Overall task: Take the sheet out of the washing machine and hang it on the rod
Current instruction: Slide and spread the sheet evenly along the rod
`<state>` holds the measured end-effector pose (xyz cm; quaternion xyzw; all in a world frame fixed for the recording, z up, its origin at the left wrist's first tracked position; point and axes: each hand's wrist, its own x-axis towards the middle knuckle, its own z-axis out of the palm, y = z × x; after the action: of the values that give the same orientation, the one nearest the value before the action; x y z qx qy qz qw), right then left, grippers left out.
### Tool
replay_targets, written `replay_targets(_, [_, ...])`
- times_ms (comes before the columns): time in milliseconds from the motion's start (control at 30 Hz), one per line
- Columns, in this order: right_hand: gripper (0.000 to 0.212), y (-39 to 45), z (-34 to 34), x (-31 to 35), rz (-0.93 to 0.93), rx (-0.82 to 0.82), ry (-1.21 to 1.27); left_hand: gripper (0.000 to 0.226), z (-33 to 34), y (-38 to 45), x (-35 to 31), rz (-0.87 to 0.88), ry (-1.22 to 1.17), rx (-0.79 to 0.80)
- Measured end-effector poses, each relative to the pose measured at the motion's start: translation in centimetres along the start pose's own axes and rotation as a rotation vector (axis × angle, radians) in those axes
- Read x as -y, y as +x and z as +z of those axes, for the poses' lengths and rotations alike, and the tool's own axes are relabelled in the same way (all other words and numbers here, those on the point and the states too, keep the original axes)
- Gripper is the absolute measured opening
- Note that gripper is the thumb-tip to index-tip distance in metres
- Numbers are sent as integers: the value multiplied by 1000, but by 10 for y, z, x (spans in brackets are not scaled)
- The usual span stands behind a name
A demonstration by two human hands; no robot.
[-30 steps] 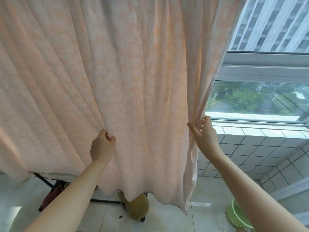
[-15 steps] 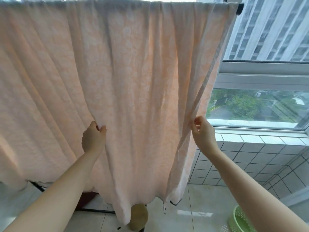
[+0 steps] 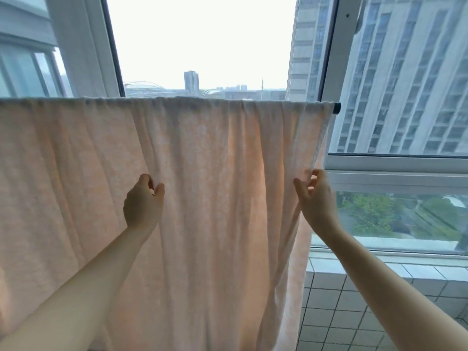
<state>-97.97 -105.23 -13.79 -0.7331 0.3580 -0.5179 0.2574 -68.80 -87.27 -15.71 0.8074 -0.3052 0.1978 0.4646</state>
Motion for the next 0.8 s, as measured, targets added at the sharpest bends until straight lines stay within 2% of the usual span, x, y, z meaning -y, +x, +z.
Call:
replay_targets(100, [30, 18, -1, 14, -43, -27, -69, 23, -5, 21, -17, 40, -2, -39])
replay_targets(200, [9, 35, -4, 25, -79, -35, -105, 30, -11, 42, -28, 49, -36, -138])
replay_targets(267, [18, 49, -8, 31, -94, -70, -88, 27, -19, 56, -32, 59, -69, -230])
replay_targets(367, [21, 62, -17, 40, -97, -89, -81, 14, -27, 71, -37, 45, -77, -250])
replay_targets(433, [23, 66, -22, 40, -103, -80, -190, 21, -29, 72, -44, 45, -77, -244])
replay_targets(567, [30, 70, -41, 46, -124, -133, -260, 35, -30, 70, -67, 281, -57, -350])
replay_targets(667, [26, 80, -56, 57, -195, -189, -313, 26, -26, 77, -90, 475, 4, -367])
replay_targets(800, [18, 98, -69, 66, -256, -215, -365, 15, -18, 84, -127, 681, 14, -300])
